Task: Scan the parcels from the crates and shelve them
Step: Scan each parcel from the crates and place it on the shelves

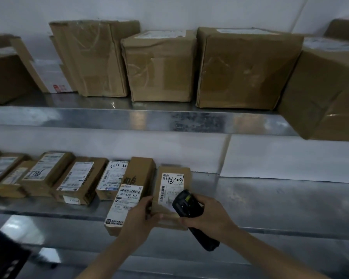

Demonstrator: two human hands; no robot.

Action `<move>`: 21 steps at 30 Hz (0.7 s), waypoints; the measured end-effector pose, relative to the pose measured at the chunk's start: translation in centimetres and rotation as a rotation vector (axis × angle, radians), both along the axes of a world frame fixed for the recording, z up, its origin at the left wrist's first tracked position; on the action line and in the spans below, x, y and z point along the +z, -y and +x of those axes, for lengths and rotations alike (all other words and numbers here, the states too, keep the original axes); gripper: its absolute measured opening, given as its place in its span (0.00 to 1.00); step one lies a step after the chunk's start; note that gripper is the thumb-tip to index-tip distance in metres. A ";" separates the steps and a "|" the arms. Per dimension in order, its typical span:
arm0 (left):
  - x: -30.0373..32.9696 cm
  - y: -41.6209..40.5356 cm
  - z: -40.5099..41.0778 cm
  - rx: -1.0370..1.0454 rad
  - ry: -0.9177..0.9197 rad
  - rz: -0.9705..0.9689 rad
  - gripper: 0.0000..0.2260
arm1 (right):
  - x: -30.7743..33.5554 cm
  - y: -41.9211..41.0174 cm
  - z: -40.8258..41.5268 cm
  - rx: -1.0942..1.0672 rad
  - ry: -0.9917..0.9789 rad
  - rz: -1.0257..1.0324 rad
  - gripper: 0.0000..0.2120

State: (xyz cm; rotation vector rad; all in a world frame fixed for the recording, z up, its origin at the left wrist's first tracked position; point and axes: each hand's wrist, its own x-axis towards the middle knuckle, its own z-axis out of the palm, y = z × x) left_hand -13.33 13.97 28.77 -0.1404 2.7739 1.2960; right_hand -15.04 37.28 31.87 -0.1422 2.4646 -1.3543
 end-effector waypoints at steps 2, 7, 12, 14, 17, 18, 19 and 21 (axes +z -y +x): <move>0.0 -0.1 -0.4 0.019 0.004 -0.002 0.22 | -0.3 0.1 -0.7 0.000 -0.006 -0.003 0.29; 0.3 -0.3 -1.6 0.058 0.032 0.018 0.24 | -0.6 0.1 -2.3 0.010 -0.008 -0.007 0.29; 0.9 -0.5 -2.7 0.079 0.069 0.029 0.24 | -0.8 0.1 -3.8 0.036 -0.037 0.034 0.30; 1.1 -0.3 -2.8 0.079 0.058 0.023 0.25 | -0.9 0.0 -4.1 0.043 -0.036 0.034 0.28; 1.4 -0.5 -2.6 0.089 0.030 0.040 0.26 | -0.5 -0.2 -4.0 0.022 -0.064 0.025 0.27; 1.7 -0.7 -2.6 0.086 0.008 0.052 0.23 | -0.2 -0.3 -3.8 0.006 -0.086 0.016 0.26; 2.0 -0.8 -2.5 0.083 -0.009 0.068 0.20 | 0.2 -0.4 -3.7 -0.004 -0.114 0.011 0.26; 3.0 -1.0 -2.4 0.082 -0.034 0.112 0.16 | 1.3 -0.5 -3.4 -0.007 -0.153 -0.002 0.26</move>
